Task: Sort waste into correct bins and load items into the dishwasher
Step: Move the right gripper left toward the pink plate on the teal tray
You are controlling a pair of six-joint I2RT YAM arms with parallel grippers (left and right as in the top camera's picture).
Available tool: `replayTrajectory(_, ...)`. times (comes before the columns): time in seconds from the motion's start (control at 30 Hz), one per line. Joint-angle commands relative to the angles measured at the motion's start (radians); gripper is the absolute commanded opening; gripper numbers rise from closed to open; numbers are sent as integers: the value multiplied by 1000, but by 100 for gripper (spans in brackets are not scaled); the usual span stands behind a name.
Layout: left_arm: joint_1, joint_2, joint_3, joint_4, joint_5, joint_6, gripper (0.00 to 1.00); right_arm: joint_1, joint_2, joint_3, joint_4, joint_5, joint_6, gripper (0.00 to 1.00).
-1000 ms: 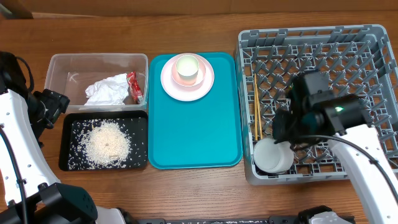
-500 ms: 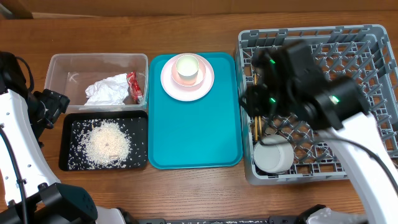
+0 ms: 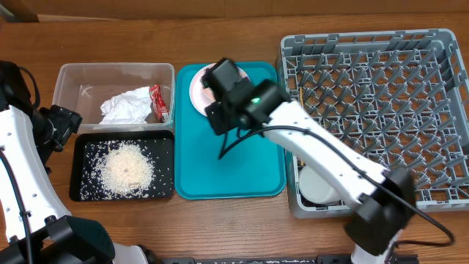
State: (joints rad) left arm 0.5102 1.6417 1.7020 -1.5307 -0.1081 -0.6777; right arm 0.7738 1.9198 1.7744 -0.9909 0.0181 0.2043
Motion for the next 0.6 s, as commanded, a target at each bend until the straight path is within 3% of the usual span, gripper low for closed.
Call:
replayTrajectory(0.0, -7, -12, 23, -1, -3, -10, 100, 19, 59, 22, 41, 49, 0, 4)
replayTrajectory(0.1, -7, -12, 23, -1, -3, -10, 100, 35, 121, 20, 75, 48, -28, 5)
replayTrajectory(0.2, -7, -12, 23, -1, -3, -10, 100, 47, 177, 20, 106, 48, -80, 17)
replayTrajectory(0.3, -6, -12, 23, -1, -3, -10, 100, 53, 217, 20, 134, 49, -119, 22)
replayTrajectory(0.57, -7, -12, 23, -1, -3, -10, 100, 55, 264, 20, 196, 79, -262, 26)
